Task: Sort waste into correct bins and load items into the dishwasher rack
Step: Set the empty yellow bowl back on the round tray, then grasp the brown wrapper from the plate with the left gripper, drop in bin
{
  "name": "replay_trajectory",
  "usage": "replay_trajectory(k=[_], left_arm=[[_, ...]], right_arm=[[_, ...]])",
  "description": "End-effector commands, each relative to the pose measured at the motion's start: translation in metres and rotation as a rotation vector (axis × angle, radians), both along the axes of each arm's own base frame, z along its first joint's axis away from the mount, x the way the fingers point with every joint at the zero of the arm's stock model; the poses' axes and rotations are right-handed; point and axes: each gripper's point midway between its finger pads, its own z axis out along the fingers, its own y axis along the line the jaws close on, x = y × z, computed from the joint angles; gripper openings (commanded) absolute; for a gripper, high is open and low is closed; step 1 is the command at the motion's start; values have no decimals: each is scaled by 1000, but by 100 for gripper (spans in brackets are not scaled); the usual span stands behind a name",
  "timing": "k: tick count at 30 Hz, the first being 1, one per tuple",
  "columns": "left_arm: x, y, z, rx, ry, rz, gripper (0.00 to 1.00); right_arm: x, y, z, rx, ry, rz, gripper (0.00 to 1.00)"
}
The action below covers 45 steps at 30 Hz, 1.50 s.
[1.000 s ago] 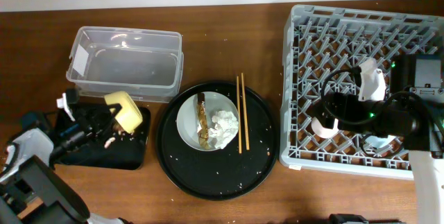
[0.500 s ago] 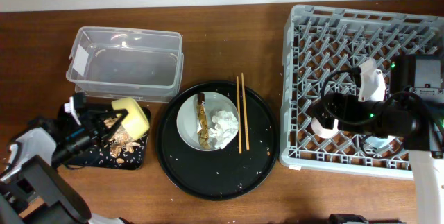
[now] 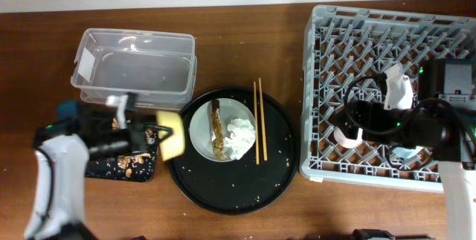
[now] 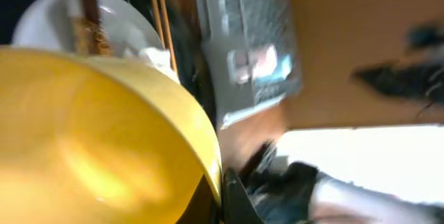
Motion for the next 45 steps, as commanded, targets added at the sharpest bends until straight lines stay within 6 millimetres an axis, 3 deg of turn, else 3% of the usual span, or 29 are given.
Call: replay_trajectory(k=[1, 4, 8, 11, 18, 23, 24, 25, 27, 29, 31, 33, 36, 43, 45], left_arm=[[-19, -34, -6, 256, 3, -123, 0], [-38, -65, -28, 434, 69, -210, 1], [-70, -88, -70, 747, 163, -209, 0], [-84, -102, -89, 852, 150, -179, 0], [-87, -134, -141, 908, 130, -222, 0], [-99, -141, -154, 935, 159, -278, 1], [-99, -144, -145, 926, 169, -283, 25], [-98, -148, -135, 920, 177, -290, 29], [-86, -150, -111, 947, 150, -267, 44], [-55, -141, -83, 1042, 43, -165, 64], [-23, -123, -70, 1123, -37, -38, 78], [2, -99, -76, 1163, -38, 50, 79], [38, -81, -108, 1130, 8, 71, 76], [79, -87, -163, 1054, 39, 75, 64], [87, -91, -177, 1060, 17, 59, 54]], right_arm=[[0, 1, 4, -9, -15, 12, 87], [-1, 1, 3, -9, -7, 12, 87], [-3, 1, 2, -8, 0, 12, 87], [-3, 1, 2, -9, -1, 12, 87], [-3, 1, 2, -8, 0, 12, 87], [-3, 1, 2, -9, -1, 12, 88], [-3, 1, 2, -9, 0, 12, 87], [-3, 1, 2, -9, -1, 12, 88], [-3, 1, 2, -9, 0, 12, 88], [-3, 1, 2, -9, 0, 12, 87], [-3, 1, 2, -8, 0, 12, 87], [-3, 1, 2, -8, 0, 12, 87], [-3, 1, 2, -8, 0, 12, 88], [-3, 1, 2, -8, 0, 12, 87], [-3, 1, 2, -8, -1, 12, 87]])
